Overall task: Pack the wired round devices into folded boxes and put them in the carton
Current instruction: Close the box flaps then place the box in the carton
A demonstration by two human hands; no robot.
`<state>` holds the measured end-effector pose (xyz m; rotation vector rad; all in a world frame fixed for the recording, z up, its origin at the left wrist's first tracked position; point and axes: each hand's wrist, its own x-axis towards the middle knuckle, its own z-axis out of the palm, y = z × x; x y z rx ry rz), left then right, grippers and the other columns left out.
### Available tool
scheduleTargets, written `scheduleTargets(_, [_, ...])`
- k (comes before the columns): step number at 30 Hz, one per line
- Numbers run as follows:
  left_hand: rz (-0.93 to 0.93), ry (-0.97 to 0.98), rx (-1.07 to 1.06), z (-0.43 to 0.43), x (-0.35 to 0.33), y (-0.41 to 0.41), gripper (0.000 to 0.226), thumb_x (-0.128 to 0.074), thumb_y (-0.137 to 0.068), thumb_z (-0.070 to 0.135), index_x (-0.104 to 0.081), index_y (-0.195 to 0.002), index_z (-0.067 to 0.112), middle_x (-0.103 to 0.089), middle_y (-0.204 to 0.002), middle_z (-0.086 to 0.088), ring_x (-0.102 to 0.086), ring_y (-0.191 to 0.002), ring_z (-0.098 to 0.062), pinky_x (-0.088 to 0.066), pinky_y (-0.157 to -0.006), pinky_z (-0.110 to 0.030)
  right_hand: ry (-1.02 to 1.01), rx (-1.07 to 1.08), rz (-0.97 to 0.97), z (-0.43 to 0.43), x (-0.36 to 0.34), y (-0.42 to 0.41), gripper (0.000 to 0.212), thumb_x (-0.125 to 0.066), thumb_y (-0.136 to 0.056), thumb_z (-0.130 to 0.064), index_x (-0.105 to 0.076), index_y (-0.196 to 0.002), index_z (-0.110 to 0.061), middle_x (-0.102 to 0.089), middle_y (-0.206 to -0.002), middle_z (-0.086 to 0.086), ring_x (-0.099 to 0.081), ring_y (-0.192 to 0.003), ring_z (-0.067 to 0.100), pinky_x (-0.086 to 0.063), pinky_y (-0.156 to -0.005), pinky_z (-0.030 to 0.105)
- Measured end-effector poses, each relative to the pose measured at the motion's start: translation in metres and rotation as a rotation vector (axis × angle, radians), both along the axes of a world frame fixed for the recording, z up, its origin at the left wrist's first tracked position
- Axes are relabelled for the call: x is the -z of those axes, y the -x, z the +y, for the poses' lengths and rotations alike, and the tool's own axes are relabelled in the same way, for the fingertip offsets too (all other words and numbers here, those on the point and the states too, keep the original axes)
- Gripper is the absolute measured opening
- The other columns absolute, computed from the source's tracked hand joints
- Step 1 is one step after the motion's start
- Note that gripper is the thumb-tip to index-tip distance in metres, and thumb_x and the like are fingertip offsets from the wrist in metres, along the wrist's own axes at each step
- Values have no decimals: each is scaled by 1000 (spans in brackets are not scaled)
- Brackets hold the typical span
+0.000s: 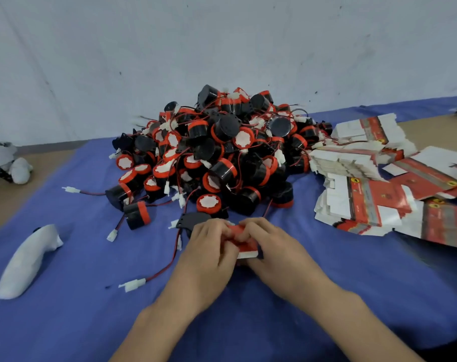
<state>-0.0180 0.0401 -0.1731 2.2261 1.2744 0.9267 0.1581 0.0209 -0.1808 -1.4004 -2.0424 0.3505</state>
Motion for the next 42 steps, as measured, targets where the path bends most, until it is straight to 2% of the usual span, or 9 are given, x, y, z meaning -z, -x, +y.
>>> scheduleTargets(5, [-147, 168, -57, 11, -3, 1, 28, -51, -96, 12, -61, -104, 36, -59, -111, 22, -43, -111, 12, -35, -84, 0, 23, -54, -15, -5, -1, 0, 26, -66, -91, -40, -44, -104, -47, -39, -135, -32, -38, -99, 4, -33, -86, 7])
scheduleTargets(9, [-254, 392, -95, 19, -8, 4, 23, -55, -99, 21, -67, -106, 39, -66, -109, 20, -61, -99, 5, -47, -78, -12, -11, -70, -56, -7, -2, -1, 22, -66, -91, -39, -58, -109, -29, -48, -142, -21, -44, -118, 8, -36, -98, 17])
scheduleTargets(15, [-263, 429, -161, 20, -11, 2, 15, -60, -97, 31, -72, -88, 30, -73, -84, 13, -66, -77, -1, -52, -73, -22, -55, -92, -94, -11, -1, -3, 32, -53, -94, -49, -63, -114, -24, -49, -149, -18, -40, -141, 6, -37, -112, 28])
scheduleTargets(21, [-319, 472, -153, 20, -13, 3, 16, -62, -97, 25, -75, -88, 26, -76, -89, 5, -69, -86, -13, -55, -80, -30, -69, -100, -120, -10, 0, -2, 45, -44, -93, -55, -63, -119, -24, -46, -150, -22, -12, -137, -20, -15, -106, 3])
scheduleTargets(26, [-422, 475, -193, 18, -10, 10, 14, -62, -98, 29, -74, -91, 30, -74, -81, 16, -68, -74, 3, -51, -62, -11, -76, -86, -115, -11, -1, -4, 34, -59, -95, -46, -63, -120, -24, -44, -147, -26, -21, -139, -16, -28, -106, 10])
scheduleTargets(30, [-400, 480, -179, 16, -8, 22, 17, -62, -97, 36, -73, -92, 24, -74, -82, 14, -68, -71, 3, -47, -57, -8, -62, -77, -134, -11, -1, -5, 31, -62, -95, -44, -62, -121, -26, -44, -152, -24, -26, -144, -3, -32, -105, 14])
scheduleTargets(35, [-412, 474, -219, 17, -6, 18, 21, -61, -98, 34, -72, -89, 20, -73, -77, 10, -66, -66, 2, -49, -57, -10, -42, -81, -156, -11, -2, -4, 33, -59, -96, -46, -59, -125, -30, -38, -153, -29, -17, -145, -8, -27, -103, 7])
scheduleTargets(38, [-426, 475, -230, 17, -6, 19, 20, -60, -98, 35, -73, -89, 22, -73, -77, 14, -67, -67, 4, -47, -55, -8, -31, -84, -142, -11, -1, -5, 34, -60, -96, -46, -59, -126, -30, -31, -145, -38, -11, -136, -23, -25, -99, 2])
scheduleTargets(42, [-421, 457, -248, 14, -6, 25, 24, -58, -99, 39, -73, -91, 23, -75, -81, 14, -68, -75, 0, -48, -59, -9, -6, -76, -134, -11, -1, -5, 34, -60, -95, -46, -58, -126, -33, -26, -141, -42, -10, -133, -26, -33, -104, 13])
